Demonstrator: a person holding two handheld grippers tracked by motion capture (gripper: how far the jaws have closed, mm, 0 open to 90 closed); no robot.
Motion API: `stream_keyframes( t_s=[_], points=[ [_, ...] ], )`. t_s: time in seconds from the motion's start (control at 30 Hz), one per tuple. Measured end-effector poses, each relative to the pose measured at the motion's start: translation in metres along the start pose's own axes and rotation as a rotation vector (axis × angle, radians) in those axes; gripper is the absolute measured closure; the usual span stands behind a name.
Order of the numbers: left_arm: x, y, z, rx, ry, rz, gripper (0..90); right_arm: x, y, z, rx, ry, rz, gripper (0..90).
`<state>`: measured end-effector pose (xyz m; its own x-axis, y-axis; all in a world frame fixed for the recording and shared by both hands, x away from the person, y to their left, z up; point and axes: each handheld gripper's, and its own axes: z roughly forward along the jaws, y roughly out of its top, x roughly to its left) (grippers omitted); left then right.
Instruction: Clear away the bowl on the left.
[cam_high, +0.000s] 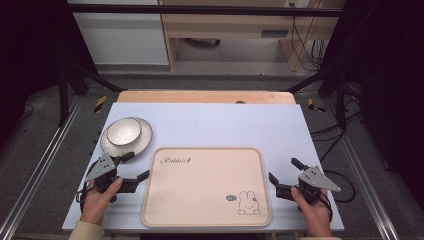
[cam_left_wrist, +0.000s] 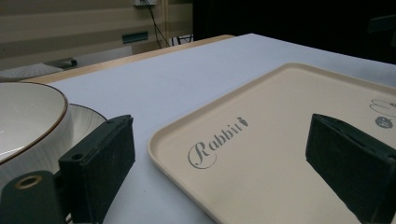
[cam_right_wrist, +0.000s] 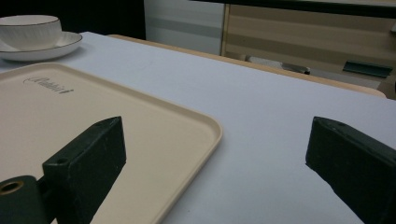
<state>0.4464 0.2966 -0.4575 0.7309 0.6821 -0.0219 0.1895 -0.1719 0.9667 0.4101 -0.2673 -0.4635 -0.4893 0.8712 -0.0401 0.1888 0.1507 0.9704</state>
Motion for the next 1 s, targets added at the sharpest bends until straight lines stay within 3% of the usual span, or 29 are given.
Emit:
stream_keyframes(
  t_s=[0.23, 0.43, 0.77, 1.0],
  points=[
    [0.010, 0.011, -0.002, 0.012, 0.071, 0.012, 7.4, 0.001, 0.001, 0.001, 0.007, -0.005, -0.001, 5.2],
    [0.020, 0.021, -0.001, 0.022, 0.087, 0.010, 7.4, 0.002, 0.002, 0.002, 0.006, 0.001, -0.005, 5.2],
    [0.051, 0.042, 0.008, 0.084, 0.163, 0.018, 7.4, 0.004, 0.003, 0.002, 0.009, 0.006, -0.005, 5.1],
    [0.070, 0.050, 0.009, 0.093, 0.220, 0.008, 7.4, 0.003, 0.003, 0.003, 0.010, 0.006, -0.007, 5.2]
  ],
)
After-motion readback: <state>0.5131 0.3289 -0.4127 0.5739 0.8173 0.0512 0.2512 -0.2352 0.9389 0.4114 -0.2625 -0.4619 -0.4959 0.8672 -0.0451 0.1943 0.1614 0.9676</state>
